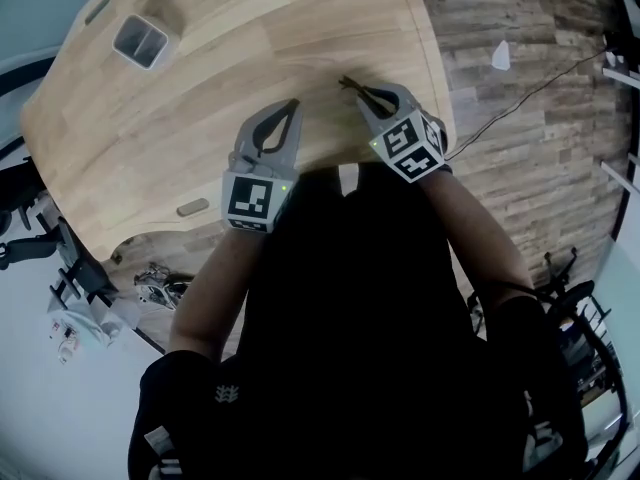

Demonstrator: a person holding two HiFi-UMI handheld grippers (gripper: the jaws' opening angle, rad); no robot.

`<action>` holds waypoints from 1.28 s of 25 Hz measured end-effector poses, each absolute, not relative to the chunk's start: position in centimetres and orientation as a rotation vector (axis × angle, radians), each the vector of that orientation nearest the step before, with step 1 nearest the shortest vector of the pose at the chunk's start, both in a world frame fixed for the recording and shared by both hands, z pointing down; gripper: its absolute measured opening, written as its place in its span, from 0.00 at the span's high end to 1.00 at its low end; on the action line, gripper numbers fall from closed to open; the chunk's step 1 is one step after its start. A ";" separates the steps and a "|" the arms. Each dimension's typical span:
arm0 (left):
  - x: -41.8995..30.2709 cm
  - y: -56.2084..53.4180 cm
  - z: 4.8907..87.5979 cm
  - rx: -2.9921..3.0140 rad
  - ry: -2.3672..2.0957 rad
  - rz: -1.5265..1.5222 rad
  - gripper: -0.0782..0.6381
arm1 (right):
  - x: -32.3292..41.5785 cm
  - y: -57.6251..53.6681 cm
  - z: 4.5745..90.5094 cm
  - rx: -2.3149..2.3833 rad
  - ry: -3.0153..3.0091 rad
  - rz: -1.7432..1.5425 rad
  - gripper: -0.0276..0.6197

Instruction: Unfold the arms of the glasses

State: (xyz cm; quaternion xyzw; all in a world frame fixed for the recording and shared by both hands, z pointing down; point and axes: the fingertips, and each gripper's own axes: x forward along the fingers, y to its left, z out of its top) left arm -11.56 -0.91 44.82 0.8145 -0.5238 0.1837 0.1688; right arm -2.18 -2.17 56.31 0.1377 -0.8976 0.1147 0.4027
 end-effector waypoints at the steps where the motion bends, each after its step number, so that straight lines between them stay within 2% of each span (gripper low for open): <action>1: -11.6 -0.9 45.0 2.312 -1.488 0.524 0.88 | -2.3 -2.2 56.6 0.339 -2.258 0.286 0.89; 8: -11.5 -1.3 45.9 2.305 -1.467 0.538 0.88 | -2.9 -2.3 58.0 0.290 -2.221 0.266 0.92; 18: -8.7 -1.6 47.5 2.365 -1.247 0.505 0.88 | -2.4 -1.7 54.0 0.331 -2.427 0.168 0.93; 23: -5.1 -0.9 49.4 2.397 -0.996 0.467 0.61 | -2.0 -0.8 52.2 0.340 -2.539 0.144 0.93; 26: -3.5 -0.5 49.4 2.416 -0.892 0.430 0.56 | -1.7 -0.3 51.5 0.337 -2.554 0.114 0.93; 32: -0.8 0.2 48.8 2.458 -0.743 0.382 0.56 | -0.7 0.4 50.5 0.359 -2.588 0.067 0.93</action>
